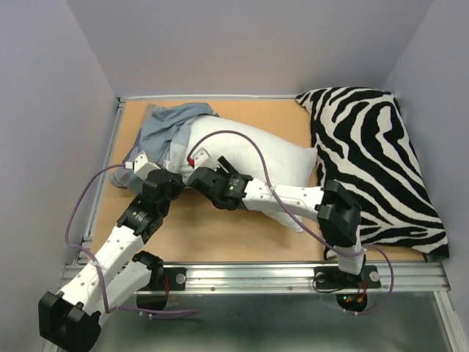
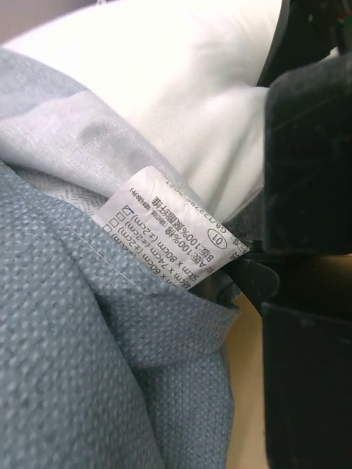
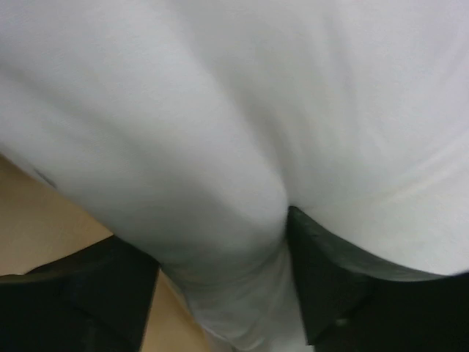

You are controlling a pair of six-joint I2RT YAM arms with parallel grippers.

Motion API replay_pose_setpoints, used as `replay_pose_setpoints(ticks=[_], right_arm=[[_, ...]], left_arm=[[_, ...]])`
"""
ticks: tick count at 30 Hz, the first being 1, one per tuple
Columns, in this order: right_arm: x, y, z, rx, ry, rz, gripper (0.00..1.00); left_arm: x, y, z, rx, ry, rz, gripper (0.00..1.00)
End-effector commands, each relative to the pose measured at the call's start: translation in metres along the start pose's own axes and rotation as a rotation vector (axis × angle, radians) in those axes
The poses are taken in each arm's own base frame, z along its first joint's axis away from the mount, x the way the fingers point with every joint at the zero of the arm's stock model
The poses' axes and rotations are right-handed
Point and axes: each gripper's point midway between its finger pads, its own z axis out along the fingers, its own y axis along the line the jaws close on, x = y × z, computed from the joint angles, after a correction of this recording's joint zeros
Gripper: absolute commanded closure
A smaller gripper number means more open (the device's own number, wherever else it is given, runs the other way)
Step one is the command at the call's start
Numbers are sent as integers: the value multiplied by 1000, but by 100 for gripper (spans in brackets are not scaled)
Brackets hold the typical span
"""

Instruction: Remove the pillowcase from the pillow

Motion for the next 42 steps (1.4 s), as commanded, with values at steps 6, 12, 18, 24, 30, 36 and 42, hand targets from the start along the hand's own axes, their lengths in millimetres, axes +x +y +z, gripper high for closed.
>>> replay_pose_setpoints(ticks=[6,12,18,24,30,36,42], right_arm=[[-58,-95,-23,233,-109,161,99],[-143,-153,-118,117,-297,350,99],[-165,-208,-177,141,-385,434,99],[-145,-242,-191,204,-379,484,99],[-140,-270,-217,199,-419,558,100],[-136,-285,-233,222,-429,574,99],[-133,-298,-247,227,-453,605,99]], left_arm=[[-90,-50,-41,93,-205,-11,100],[-124,-35,-29,2,-278,5,100],[-168,-2,-2,-65,-318,-63,100],[-191,40,22,-178,-315,-111,100],[-219,83,32,-301,-355,-146,100],[-230,97,51,-339,-345,-184,100],[-238,98,65,-349,-337,-186,100]])
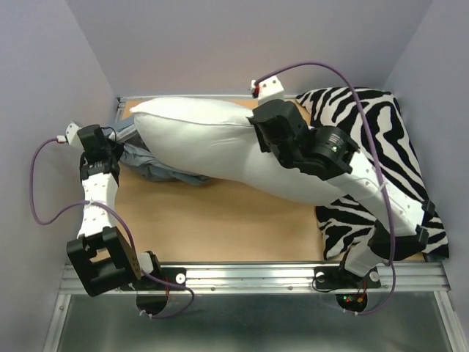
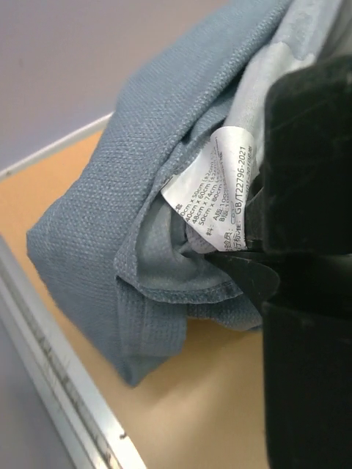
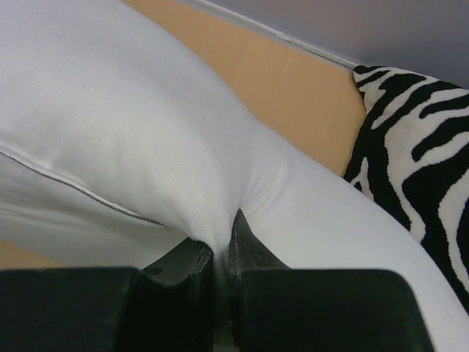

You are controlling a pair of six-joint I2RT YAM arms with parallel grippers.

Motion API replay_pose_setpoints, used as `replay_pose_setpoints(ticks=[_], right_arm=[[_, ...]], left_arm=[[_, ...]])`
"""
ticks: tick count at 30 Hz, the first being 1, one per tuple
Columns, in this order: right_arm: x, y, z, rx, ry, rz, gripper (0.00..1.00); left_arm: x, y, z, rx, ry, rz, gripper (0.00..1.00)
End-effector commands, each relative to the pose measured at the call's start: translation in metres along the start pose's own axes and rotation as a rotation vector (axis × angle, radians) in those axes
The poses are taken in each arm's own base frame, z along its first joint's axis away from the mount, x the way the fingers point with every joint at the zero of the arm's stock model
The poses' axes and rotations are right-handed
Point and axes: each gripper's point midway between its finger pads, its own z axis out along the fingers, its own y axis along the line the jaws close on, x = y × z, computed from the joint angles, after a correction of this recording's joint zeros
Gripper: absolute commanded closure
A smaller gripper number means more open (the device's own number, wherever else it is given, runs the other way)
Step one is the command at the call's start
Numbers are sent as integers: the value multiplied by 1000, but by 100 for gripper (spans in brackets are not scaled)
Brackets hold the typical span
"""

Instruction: Remove the pillowcase from the pillow

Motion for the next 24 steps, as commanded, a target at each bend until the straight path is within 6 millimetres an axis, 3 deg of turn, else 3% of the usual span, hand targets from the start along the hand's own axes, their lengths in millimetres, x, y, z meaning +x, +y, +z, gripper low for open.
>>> replay_pose_setpoints(ticks=[1,10,15,16,20,22,24], right_arm=[[-71,-93,-66,186,-252,241,99],[-88,-94,-66,205,-280,264,99],[-105,-96,-60,270,-321,270,99],[-107,-93,-56,276,-326,264,99],[-122,-79,-32,288,-350,249,99],[-116,-58,-4,293,-321,211,99],[-106,-44,17,283,-293,205,100]], left_arm=[[-52,3,3,-70,-174,6,100],[-58,-2,15,-79,-165,13,100],[-42,-17,18,15,-88,43,99],[-35,-22,15,49,-69,44,88],[-10,-30,-2,130,-28,78,62],[-6,-39,-16,185,-23,98,55],[-4,-42,-31,219,-15,122,40]])
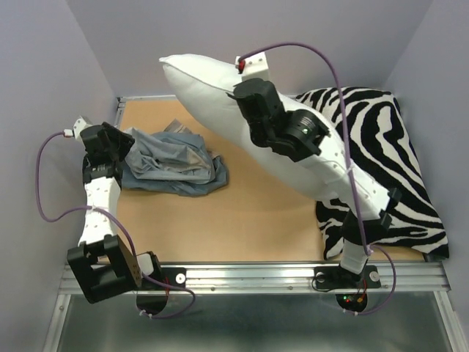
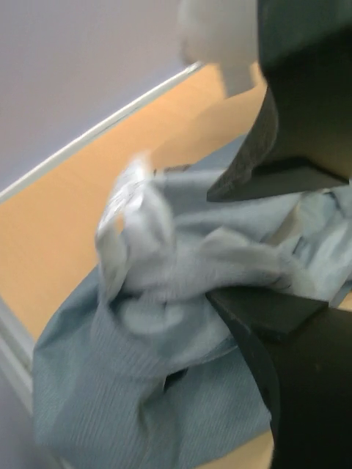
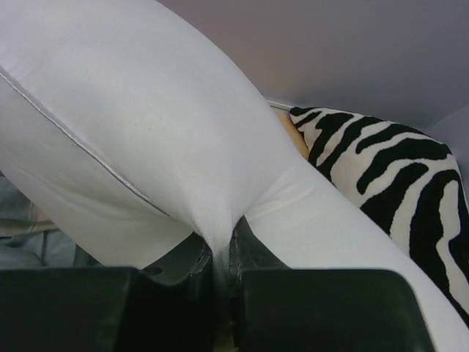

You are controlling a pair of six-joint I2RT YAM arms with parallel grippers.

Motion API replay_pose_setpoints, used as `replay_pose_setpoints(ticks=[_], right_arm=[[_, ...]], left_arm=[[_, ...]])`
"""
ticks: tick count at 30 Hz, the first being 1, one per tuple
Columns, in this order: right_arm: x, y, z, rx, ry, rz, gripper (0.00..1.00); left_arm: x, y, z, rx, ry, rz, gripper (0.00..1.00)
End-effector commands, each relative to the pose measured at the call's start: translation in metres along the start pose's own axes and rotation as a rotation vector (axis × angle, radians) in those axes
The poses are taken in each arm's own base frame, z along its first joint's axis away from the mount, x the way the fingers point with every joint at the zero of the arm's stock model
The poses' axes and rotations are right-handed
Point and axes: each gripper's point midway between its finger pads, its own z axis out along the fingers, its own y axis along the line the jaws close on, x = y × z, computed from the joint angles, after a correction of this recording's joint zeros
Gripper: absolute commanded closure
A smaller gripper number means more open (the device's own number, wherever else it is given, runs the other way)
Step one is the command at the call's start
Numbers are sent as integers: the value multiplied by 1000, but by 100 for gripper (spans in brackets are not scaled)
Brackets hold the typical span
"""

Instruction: Remove the pillowcase from the pillow

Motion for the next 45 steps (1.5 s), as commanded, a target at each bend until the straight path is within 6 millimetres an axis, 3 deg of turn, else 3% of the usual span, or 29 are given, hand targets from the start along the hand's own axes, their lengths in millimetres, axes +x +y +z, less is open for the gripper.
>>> replay_pose_setpoints(ticks=[1,2,3,4,7,8,11,12,13,14,16,19,20,22,25,26,28,29,32,33,36,38,40,42,44,45], right_arm=[[-31,18,20,15,-106,183,99],[-22,28,29,-26,-84,189,99],[-12,37,36,-50,-62,223,99],[13,51,47,-69,-22,199,99],[44,83,60,-157,21,240,99],[75,97,66,-178,73,212,99],[108,137,71,-297,142,280,99],[132,160,71,-370,184,309,99],[147,171,71,-401,206,316,100],[177,184,69,-454,262,306,100],[191,205,73,-538,256,350,100],[238,216,90,-610,358,402,100],[251,209,100,-611,383,431,99],[263,214,94,-688,397,476,99],[261,214,78,-766,382,472,83],[257,214,73,-791,376,477,69],[243,209,63,-821,348,487,54],[225,202,54,-841,311,500,39],[189,193,33,-913,254,530,22],[167,185,19,-954,214,549,18],[132,165,-8,-1003,153,587,9],[122,153,-17,-990,130,591,5],[110,128,-23,-922,91,599,2],[117,107,-22,-828,101,581,0],[108,83,-31,-778,58,580,0],[116,73,-29,-722,76,570,0]], left_arm=[[-11,-38,-40,194,-39,74,34],[-4,-36,-47,195,-12,84,13],[-5,-38,-54,206,-16,103,9],[-8,-42,-65,232,-29,140,9],[-10,-49,-91,278,-31,193,9],[-8,-54,-98,311,-24,206,9],[-4,-67,-123,403,-18,225,9],[-4,-71,-131,431,-24,233,9],[0,-76,-136,468,-9,254,9],[2,-79,-139,487,-3,266,9],[14,-84,-143,522,27,288,9],[31,-84,-144,541,55,328,9],[41,-89,-147,558,68,348,9],[51,-90,-151,572,72,373,9],[61,-90,-158,594,74,408,9],[61,-91,-160,599,70,418,9],[60,-91,-164,613,61,430,9],[60,-91,-165,620,57,444,8],[56,-93,-170,627,35,455,8],[55,-93,-171,627,35,455,9],[47,-100,-179,646,14,445,8],[43,-102,-183,648,-5,442,8],[37,-105,-191,662,-25,436,8],[35,-108,-197,678,-36,434,8],[33,-107,-199,676,-44,427,8],[32,-106,-200,671,-44,425,8]])
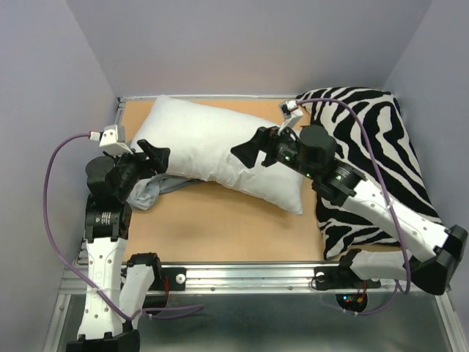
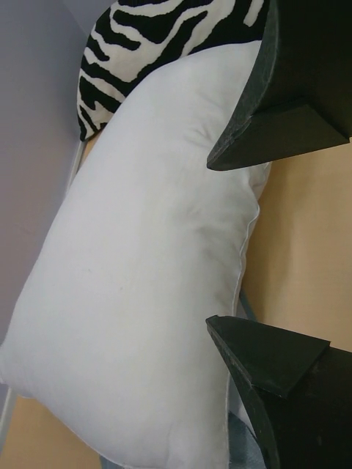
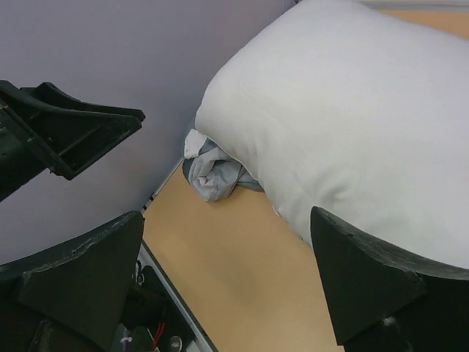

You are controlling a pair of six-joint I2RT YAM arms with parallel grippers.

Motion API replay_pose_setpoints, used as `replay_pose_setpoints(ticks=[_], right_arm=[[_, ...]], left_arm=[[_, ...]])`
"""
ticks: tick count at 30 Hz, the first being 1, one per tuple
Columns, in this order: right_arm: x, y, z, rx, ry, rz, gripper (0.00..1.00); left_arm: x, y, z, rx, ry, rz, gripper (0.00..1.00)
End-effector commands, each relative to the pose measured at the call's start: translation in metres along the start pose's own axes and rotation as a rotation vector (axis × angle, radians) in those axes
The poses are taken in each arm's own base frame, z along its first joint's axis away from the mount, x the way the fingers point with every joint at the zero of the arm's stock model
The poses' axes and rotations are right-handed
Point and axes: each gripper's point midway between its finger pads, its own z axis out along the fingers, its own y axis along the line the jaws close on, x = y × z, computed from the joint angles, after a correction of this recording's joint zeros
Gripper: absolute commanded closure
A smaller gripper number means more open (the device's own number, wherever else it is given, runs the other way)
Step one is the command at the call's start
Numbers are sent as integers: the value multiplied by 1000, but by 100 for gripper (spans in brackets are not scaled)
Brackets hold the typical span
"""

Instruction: Remove the pillowcase from the pillow

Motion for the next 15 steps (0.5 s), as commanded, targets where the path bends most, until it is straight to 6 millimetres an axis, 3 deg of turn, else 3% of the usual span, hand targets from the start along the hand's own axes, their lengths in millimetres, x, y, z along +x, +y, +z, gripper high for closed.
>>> replay_pose_setpoints(ticks=[1,2,9,15], right_arm=[[1,-36,-31,191,-2,-47,0],[-7,-39,-43,226,-34,-52,0],[-6,-75,-119,389,-151,-63,0],[0,-84,-138,436,-143,-69,0]], left_arm=[[-35,-19,-15,43,-108,38,8],[-34,-20,-16,44,-107,38,8],[-31,-22,-22,52,-102,50,9],[-32,-27,-22,79,-103,46,8]])
